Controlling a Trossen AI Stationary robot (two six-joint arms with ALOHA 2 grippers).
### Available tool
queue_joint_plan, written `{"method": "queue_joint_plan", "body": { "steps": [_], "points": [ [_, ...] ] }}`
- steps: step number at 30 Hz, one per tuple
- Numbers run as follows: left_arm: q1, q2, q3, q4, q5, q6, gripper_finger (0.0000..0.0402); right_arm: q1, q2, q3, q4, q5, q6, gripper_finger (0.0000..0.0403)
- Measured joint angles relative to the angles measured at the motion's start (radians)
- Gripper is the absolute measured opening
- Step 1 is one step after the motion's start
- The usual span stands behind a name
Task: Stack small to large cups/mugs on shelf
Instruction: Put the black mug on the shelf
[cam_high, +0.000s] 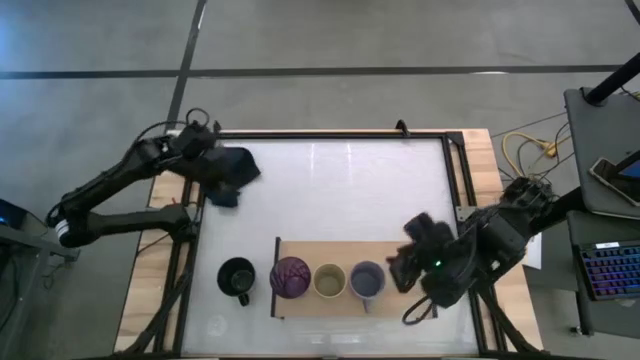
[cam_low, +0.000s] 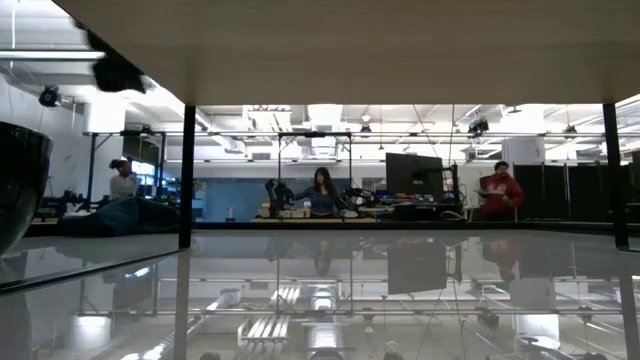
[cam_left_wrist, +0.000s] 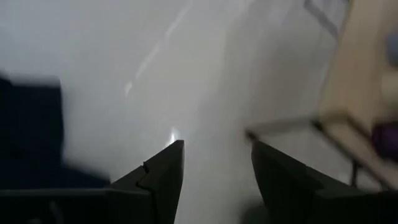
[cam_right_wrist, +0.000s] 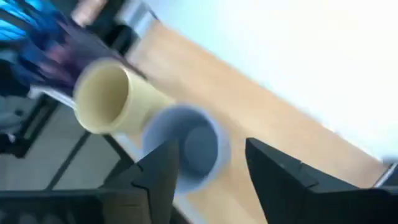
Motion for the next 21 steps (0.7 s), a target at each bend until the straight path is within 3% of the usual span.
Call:
{"method": "queue_joint_plan", "body": {
  "steps": [4, 10, 14, 16, 21],
  "points": [
    [-0.076, -0.074, -0.033, -0.156, 0.001, -0.115, 0.0182, -0.023, -0.057, -0.001, 0.005, 0.092, -0.100, 0.0196],
    [-0.197, -0.266, -0.119, -0.157, -0.038, -0.464, 0.0182, -0.102, -0.114, -0.002, 0.004, 0.119, -0.271, 0.0199],
    [-0.248, -0.384, -0.145, -0.157, -0.043, -0.588, 0.0183, -0.156, -0.122, -0.002, 0.004, 0.114, -0.374, 0.0199],
    [-0.253, -0.405, -0.148, -0.098, -0.045, -0.602, 0.0182, -0.178, -0.124, -0.002, 0.005, 0.107, -0.409, 0.0199],
    [-0.253, -0.362, -0.138, 0.329, -0.062, -0.601, 0.0182, -0.239, -0.131, -0.002, 0.005, 0.047, -0.480, 0.0199]
  ]
}}
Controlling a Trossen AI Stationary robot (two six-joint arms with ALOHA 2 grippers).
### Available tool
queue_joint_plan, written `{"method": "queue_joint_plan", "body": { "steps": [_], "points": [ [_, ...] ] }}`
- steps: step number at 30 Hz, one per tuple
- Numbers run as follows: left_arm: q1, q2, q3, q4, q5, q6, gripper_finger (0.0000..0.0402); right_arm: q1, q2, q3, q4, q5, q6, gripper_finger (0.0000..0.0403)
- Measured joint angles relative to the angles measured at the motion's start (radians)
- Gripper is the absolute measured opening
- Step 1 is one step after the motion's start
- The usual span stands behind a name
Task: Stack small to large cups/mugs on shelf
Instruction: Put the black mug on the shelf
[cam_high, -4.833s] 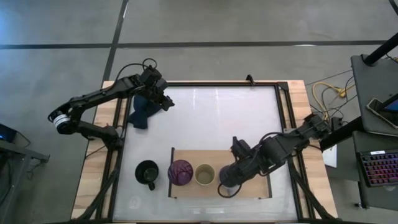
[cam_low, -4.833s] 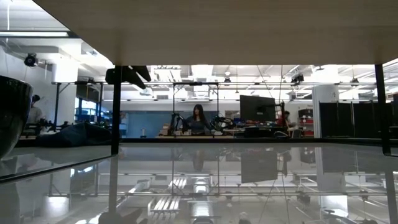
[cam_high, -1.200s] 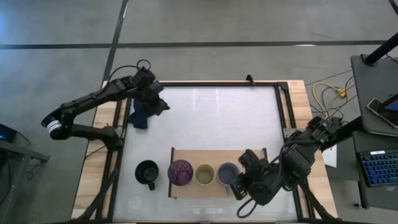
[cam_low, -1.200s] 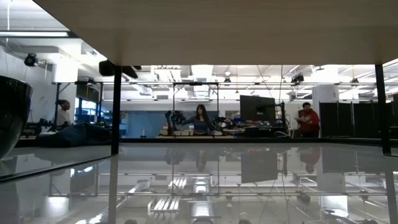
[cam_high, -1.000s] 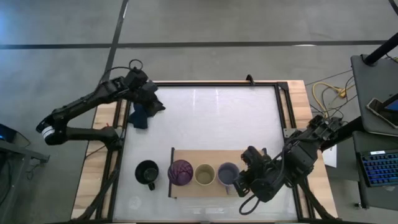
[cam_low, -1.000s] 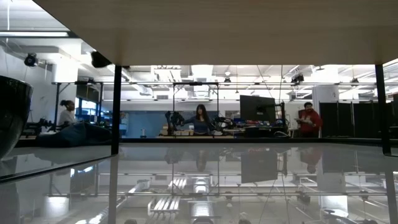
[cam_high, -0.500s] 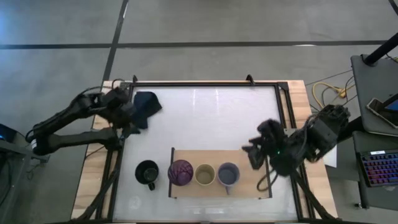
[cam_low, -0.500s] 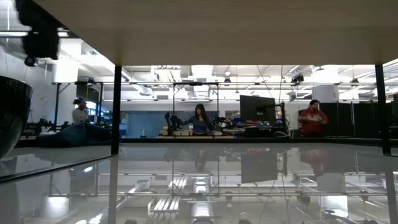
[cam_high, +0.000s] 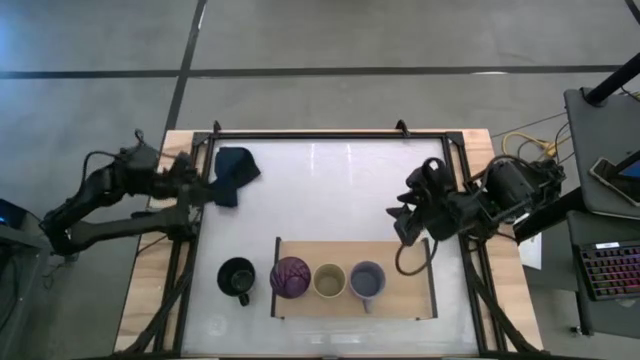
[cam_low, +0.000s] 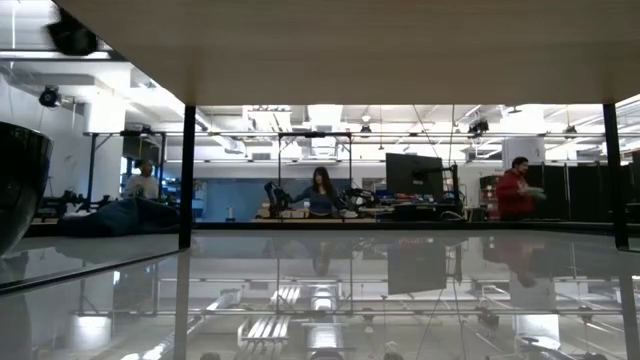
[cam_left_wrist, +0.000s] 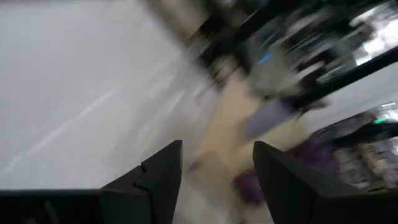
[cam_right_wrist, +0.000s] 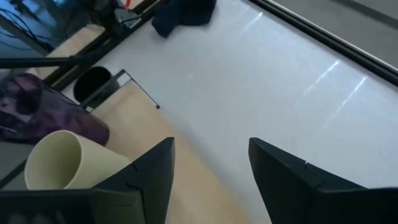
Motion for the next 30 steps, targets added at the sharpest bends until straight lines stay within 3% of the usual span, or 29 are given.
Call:
{"method": "queue_joint_plan", "body": {
  "steps": [4, 9, 15, 21, 24, 30],
  "points": [
    [-0.046, 0.159, 0.005, 0.243, 0.062, 0.030, 0.0182, -0.039, -0.005, 0.000, 0.000, -0.042, -0.036, 0.0199],
    [-0.231, 0.305, -0.002, 0.084, 0.103, 0.092, 0.0182, -0.049, -0.014, 0.000, 0.000, -0.070, -0.039, 0.0199],
    [-0.504, 0.266, 0.005, -0.196, -0.140, -0.042, 0.0182, -0.053, -0.034, -0.001, 0.000, -0.067, -0.052, 0.0199],
    [-0.708, 0.228, 0.026, -0.331, -0.424, -0.275, 0.0182, -0.089, -0.048, -0.001, 0.000, -0.063, -0.120, 0.0199],
    [-0.772, 0.278, 0.025, -0.346, -0.442, -0.287, 0.0182, -0.104, -0.051, -0.001, 0.000, -0.063, -0.149, 0.0199],
    [-0.906, 0.488, 0.035, -0.338, -0.384, -0.262, 0.0182, -0.115, -0.057, -0.001, 0.000, -0.064, -0.187, 0.0199]
  ]
}}
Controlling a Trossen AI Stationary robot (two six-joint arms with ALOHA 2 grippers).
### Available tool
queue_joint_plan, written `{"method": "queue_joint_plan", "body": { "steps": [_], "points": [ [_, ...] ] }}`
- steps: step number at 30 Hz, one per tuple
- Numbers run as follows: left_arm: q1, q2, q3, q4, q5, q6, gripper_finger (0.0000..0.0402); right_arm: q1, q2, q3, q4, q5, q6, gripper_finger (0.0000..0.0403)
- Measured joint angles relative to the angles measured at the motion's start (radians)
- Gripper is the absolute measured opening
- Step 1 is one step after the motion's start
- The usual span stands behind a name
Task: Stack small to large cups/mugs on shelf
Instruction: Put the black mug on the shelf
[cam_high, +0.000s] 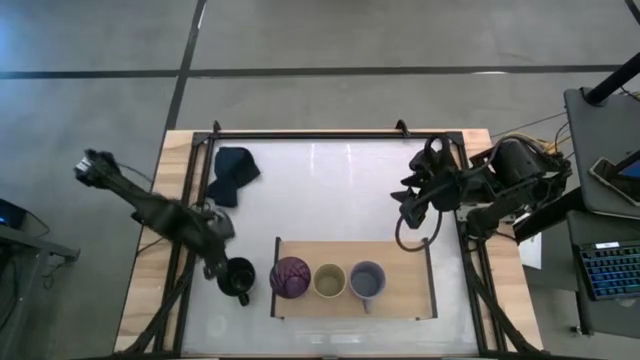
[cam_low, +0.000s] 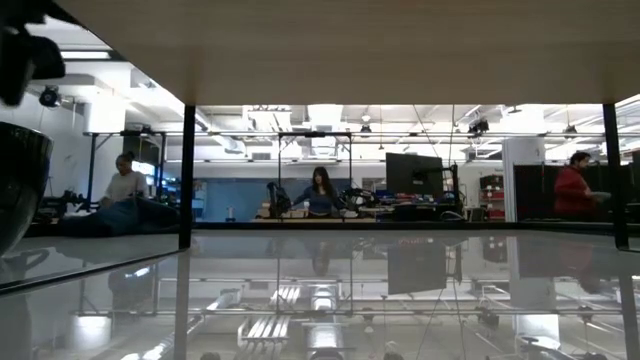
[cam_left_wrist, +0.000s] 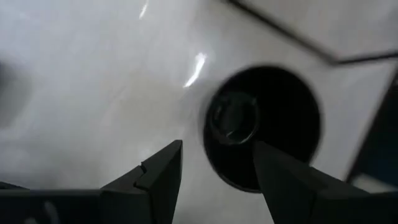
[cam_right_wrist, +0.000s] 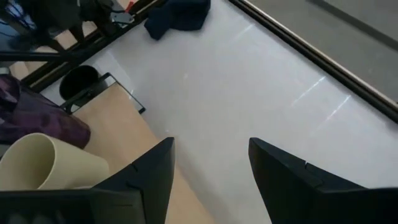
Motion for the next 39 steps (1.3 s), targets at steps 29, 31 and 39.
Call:
{"method": "queue_joint_plan", "body": {
  "steps": [29, 31, 39],
  "points": [
    [-0.093, 0.155, -0.118, 0.110, -0.080, -0.105, 0.0183, -0.007, -0.054, -0.055, 0.000, -0.005, -0.042, 0.0199],
    [-0.093, 0.155, -0.122, 0.111, -0.083, -0.105, 0.0183, -0.007, -0.054, -0.055, 0.000, -0.007, -0.040, 0.0199],
    [-0.093, 0.155, -0.146, 0.147, -0.137, -0.104, 0.0182, -0.007, -0.054, -0.055, 0.000, -0.007, -0.028, 0.0199]
  ]
}}
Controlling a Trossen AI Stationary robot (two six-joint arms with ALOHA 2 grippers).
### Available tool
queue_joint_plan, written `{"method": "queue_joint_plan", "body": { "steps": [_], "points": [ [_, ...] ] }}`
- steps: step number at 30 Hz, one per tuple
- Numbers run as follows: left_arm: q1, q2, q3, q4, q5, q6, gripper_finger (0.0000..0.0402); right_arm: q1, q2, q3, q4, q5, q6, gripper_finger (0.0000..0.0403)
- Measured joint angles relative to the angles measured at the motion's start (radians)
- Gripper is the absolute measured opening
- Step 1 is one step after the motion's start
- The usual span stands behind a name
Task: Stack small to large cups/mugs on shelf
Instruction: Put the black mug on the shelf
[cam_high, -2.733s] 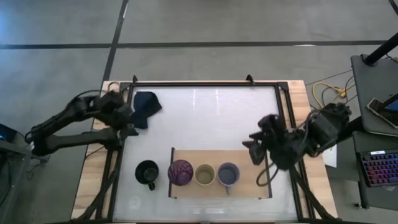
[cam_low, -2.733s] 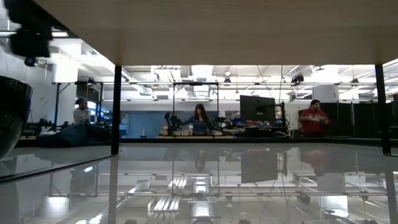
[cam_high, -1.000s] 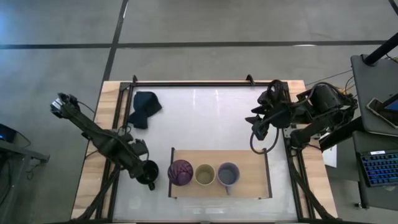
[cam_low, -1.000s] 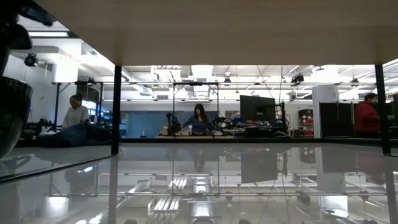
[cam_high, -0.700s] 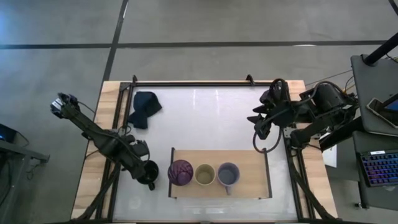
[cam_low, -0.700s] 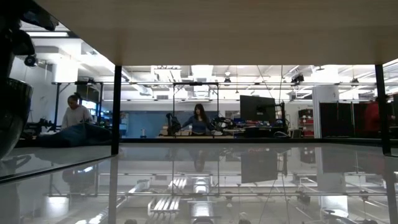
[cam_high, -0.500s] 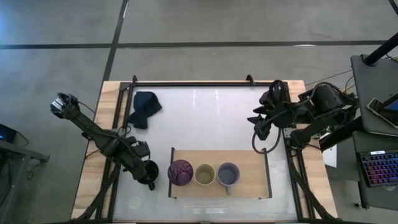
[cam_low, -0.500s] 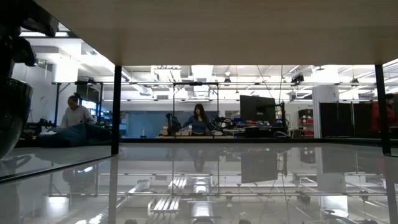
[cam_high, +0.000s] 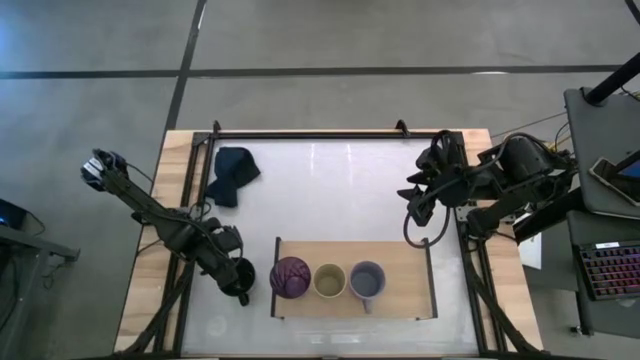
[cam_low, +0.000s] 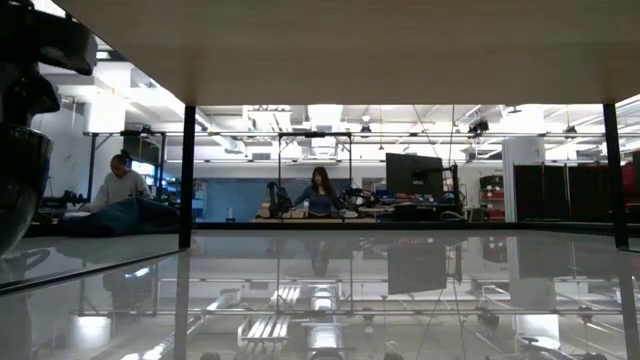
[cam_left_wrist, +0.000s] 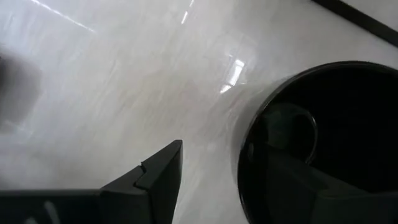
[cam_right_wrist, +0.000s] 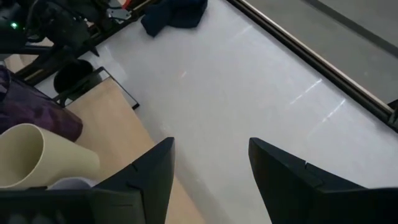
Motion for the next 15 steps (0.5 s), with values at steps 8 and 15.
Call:
{"method": "queue_joint_plan", "body": {
  "steps": [8, 15],
  "points": [
    [0.000, 0.007, -0.040, 0.101, 0.004, 0.000, 0.0130, 0.000, 0.000, 0.000, 0.000, -0.001, 0.008, 0.0199],
    [0.000, 0.008, -0.041, 0.102, 0.003, 0.010, 0.0051, 0.000, 0.000, 0.000, 0.000, -0.004, 0.008, 0.0199]
  ]
}}
